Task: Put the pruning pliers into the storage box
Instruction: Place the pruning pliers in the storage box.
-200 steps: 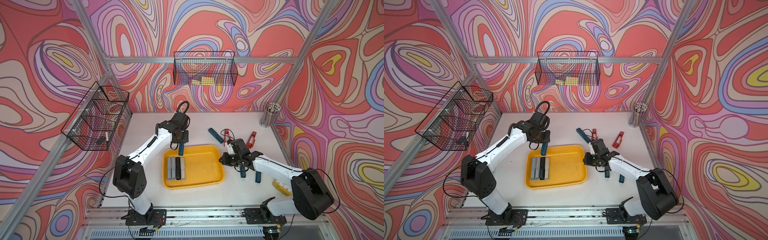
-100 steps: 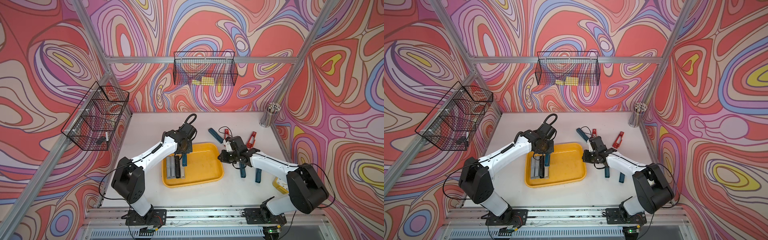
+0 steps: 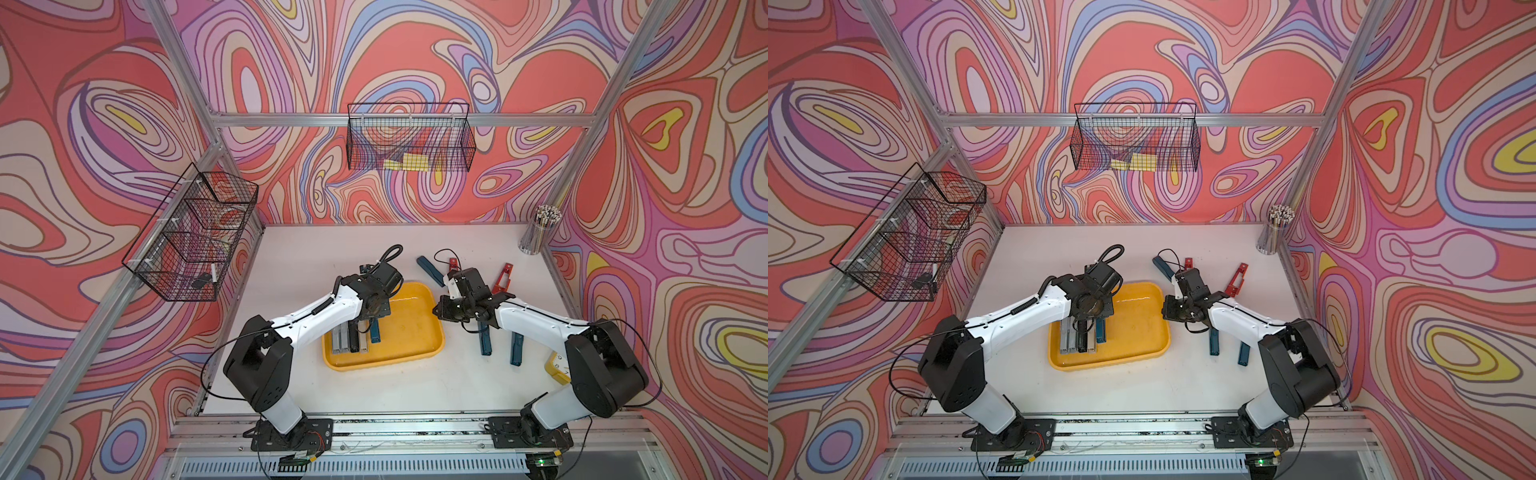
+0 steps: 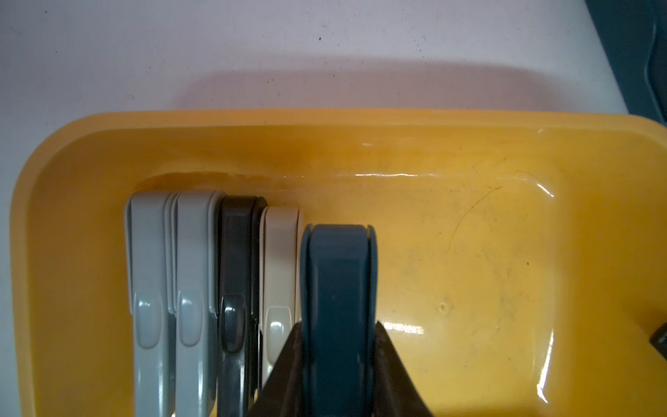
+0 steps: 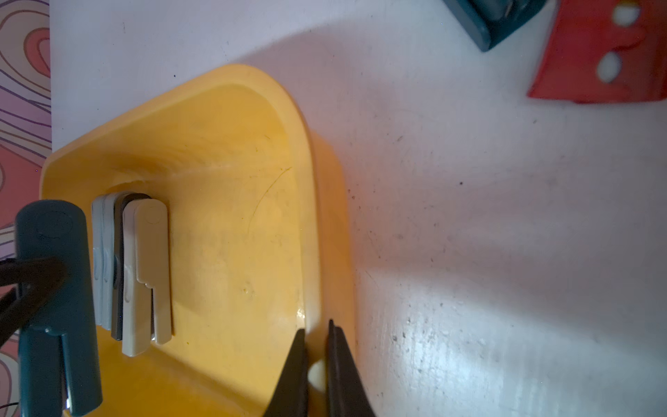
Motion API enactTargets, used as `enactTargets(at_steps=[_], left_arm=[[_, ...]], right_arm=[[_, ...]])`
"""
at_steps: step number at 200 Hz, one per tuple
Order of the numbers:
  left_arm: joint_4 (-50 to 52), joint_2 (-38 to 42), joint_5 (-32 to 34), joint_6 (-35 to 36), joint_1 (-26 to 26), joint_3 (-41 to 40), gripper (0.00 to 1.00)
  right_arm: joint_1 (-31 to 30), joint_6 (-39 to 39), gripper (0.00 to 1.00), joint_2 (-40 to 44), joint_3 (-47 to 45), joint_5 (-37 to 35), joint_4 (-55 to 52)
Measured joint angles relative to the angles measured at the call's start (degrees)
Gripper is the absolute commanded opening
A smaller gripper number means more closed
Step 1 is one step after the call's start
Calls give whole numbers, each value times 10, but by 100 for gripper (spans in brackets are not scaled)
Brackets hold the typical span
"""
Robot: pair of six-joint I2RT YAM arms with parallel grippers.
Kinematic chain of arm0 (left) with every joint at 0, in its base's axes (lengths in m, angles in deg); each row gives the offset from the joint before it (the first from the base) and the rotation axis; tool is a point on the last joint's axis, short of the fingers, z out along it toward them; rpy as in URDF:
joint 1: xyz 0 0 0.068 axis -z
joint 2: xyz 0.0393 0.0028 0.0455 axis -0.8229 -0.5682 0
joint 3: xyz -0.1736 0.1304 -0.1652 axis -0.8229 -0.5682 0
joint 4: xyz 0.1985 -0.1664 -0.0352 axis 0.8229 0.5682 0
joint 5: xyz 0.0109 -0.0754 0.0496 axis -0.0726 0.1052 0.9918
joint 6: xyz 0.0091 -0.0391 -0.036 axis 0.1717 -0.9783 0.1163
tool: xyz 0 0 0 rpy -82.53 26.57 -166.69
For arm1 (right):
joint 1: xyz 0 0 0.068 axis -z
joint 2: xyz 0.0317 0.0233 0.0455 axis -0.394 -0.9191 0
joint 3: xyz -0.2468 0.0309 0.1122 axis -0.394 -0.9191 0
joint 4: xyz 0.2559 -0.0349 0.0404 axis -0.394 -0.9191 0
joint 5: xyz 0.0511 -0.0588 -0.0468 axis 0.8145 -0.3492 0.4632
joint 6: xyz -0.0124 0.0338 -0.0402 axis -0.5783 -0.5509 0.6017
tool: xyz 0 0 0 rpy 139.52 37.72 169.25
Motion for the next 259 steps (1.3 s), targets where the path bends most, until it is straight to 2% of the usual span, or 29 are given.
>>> enactTargets(at_steps=[83,189,259], left_arm=[[-35,-89,3,-2,0,-2,0],[-53,-110,3,-3,0,-7,0],[-52,-117,6,-2,0,-7,8]], right_arm=[[0,4,8,-4,3,0,1],[0,4,8,-11,9,5,3],[0,4,8,-11,9,5,4]])
